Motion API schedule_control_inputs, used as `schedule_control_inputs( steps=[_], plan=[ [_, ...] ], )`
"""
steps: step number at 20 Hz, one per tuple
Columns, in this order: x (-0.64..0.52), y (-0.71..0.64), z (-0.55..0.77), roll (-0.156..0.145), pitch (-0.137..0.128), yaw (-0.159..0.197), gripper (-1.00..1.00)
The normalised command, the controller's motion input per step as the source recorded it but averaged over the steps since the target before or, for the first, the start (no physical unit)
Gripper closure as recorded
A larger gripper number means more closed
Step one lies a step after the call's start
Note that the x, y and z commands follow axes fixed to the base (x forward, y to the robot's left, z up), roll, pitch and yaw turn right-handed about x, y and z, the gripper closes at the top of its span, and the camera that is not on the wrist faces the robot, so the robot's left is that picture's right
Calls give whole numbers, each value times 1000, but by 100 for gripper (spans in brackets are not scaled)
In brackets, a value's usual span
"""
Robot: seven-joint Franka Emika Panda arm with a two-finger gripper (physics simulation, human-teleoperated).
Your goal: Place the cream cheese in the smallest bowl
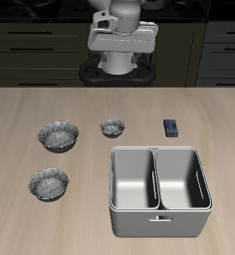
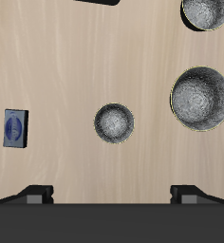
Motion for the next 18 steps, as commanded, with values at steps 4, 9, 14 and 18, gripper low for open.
schedule_control_inputs(
  steps=[4, 9, 14, 18],
  plan=[
    [7, 414, -94, -103, -73, -16, -100],
    [143, 575, -167, 61, 15, 4, -100],
    [113, 670, -103, 65, -15, 30, -100],
    [18, 596, -16, 58, -31, -5, -100]
  ],
)
